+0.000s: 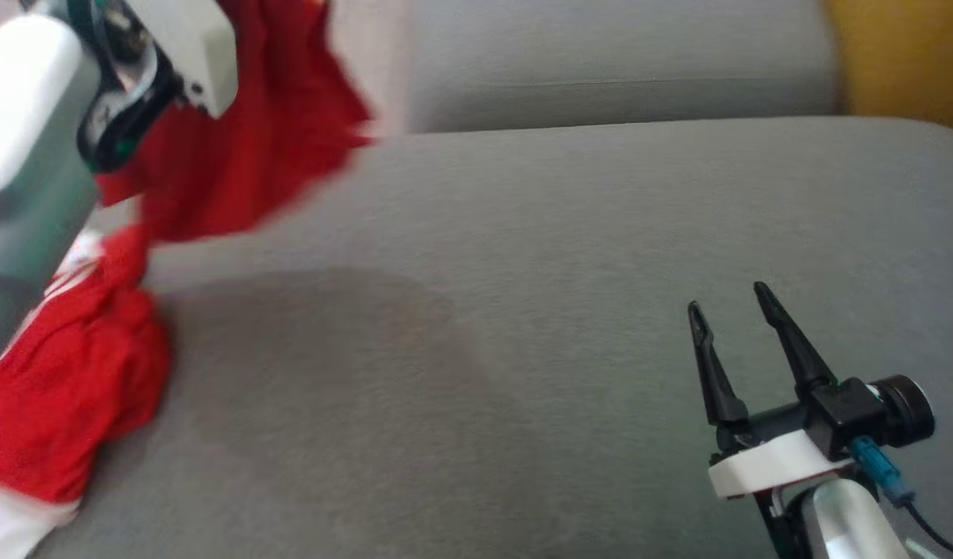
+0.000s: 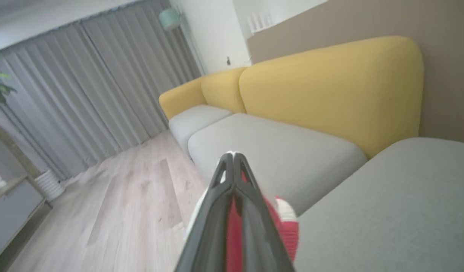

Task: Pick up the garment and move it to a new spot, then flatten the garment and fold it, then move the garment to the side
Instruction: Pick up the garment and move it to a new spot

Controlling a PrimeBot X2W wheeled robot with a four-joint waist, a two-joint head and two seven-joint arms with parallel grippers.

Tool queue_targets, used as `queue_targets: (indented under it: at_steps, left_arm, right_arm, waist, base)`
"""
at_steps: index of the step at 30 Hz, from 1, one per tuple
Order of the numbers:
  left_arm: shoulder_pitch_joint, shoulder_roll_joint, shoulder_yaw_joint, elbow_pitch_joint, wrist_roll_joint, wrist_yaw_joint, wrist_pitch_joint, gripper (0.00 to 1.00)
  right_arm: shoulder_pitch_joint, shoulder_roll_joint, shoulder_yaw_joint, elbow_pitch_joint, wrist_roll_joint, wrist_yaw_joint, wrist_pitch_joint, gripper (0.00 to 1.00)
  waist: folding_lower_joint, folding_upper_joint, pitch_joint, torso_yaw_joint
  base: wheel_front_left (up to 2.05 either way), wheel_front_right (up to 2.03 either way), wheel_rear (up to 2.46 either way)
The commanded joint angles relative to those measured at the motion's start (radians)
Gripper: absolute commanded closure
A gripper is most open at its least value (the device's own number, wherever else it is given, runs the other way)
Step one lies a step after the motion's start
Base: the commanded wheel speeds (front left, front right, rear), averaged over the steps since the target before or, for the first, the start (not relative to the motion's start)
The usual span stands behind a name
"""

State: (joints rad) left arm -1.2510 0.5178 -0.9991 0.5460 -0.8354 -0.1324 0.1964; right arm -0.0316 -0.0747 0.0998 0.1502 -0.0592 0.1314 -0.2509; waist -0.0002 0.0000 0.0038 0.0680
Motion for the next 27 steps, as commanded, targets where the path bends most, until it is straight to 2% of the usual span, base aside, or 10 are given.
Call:
queue_targets:
  at_steps: [1, 6, 8, 9, 14, 21, 26, 27]
  left_arm:
    - [-0.09, 0.031, 0.039, -0.023, -0.005, 0.002, -0.019, 1.0]
    - [-0.118, -0.029, 0.034, -0.025, -0.044, 0.002, -0.04, 1.0]
    - [-0.115, -0.062, 0.028, -0.029, -0.074, 0.002, -0.046, 1.0]
    - [-0.108, -0.097, 0.022, -0.037, -0.109, 0.002, -0.049, 1.0]
    - [-0.056, -0.168, -0.027, -0.031, -0.142, 0.002, -0.073, 1.0]
    - [0.124, -0.17, -0.111, 0.047, -0.182, 0.002, -0.104, 1.0]
    - [0.303, -0.157, -0.141, 0.134, -0.198, 0.002, -0.204, 1.0]
    - [0.332, -0.16, -0.141, 0.146, -0.2, 0.003, -0.231, 0.51]
  right_arm:
    - [-0.037, 0.005, 0.03, -0.039, 0.008, -0.001, -0.011, 0.0]
    - [-0.047, 0.018, 0.039, -0.062, 0.014, -0.001, -0.011, 0.0]
    - [-0.052, 0.02, 0.038, -0.071, 0.017, -0.001, -0.011, 0.0]
    - [-0.058, 0.022, 0.038, -0.08, 0.019, -0.001, -0.011, 0.0]
    - [-0.084, 0.024, 0.035, -0.097, 0.034, -0.001, -0.011, 0.0]
    - [-0.116, 0.024, 0.039, -0.108, 0.072, -0.001, -0.011, 0.0]
    - [-0.11, 0.024, 0.034, -0.102, 0.061, -0.001, -0.011, 0.0]
    - [-0.105, 0.024, 0.032, -0.101, 0.059, -0.001, -0.011, 0.0]
  waist:
    - [0.0002, 0.0, -0.033, -0.119]
    - [0.0002, 0.0, -0.01, -0.224]
    - [0.0002, 0.0, 0.007, -0.259]
    - [0.0002, 0.0, 0.033, -0.287]
    - [0.0002, 0.0, 0.11, -0.333]
    - [0.0002, 0.0, 0.19, -0.366]
    - [0.0002, 0.0, 0.195, -0.36]
    - [0.0002, 0.0, 0.192, -0.353]
  base:
    - [0.0, 0.0, 0.0]
    - [0.0, 0.0, 0.0]
    - [0.0, 0.0, 0.0]
    - [0.0, 0.0, 0.0]
    - [0.0, 0.0, 0.0]
    - [0.0, 0.0, 0.0]
    - [0.0, 0.0, 0.0]
    - [0.0, 0.0, 0.0]
